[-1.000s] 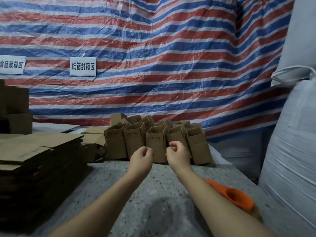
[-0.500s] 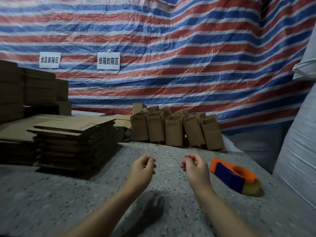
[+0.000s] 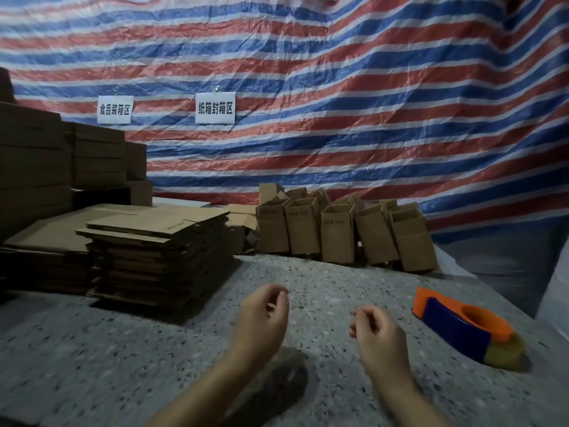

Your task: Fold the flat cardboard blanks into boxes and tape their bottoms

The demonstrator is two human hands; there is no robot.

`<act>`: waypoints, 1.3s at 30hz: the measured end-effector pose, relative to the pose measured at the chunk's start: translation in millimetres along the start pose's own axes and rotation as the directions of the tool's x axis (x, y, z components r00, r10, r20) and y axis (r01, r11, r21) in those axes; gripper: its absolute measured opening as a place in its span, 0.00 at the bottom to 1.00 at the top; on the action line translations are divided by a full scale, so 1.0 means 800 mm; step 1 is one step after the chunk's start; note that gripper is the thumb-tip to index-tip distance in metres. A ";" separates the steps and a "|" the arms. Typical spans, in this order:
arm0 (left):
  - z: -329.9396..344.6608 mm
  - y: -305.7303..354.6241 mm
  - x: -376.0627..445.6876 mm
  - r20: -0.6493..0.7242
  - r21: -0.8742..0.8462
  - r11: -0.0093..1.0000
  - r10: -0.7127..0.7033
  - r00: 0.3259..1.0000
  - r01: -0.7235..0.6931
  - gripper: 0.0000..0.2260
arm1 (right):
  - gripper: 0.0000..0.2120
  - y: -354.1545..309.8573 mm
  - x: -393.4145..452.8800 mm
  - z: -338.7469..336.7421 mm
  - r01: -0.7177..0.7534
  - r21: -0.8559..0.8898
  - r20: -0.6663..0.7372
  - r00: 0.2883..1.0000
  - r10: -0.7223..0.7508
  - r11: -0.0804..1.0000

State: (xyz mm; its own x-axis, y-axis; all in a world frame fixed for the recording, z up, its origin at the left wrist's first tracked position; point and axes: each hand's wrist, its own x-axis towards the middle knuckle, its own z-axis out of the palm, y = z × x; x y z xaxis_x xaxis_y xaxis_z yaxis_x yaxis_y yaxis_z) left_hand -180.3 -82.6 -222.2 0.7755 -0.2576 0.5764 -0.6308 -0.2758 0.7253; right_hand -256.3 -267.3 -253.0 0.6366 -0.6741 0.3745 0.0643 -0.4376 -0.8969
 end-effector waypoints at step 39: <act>-0.190 0.032 0.227 -0.004 0.944 0.315 0.316 0.949 -0.101 0.08 | 0.25 -0.033 0.027 0.012 -0.186 0.079 0.199 0.966 0.167 0.979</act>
State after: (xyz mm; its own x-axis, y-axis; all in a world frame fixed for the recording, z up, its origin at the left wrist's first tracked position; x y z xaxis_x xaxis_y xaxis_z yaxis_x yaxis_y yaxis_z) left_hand -51.5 4.4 -41.5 0.5365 -0.3278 0.7776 -0.3036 -0.9348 -0.1845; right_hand -237.0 -265.0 -223.6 0.7781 -0.6061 0.1651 0.0056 -0.2561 -0.9666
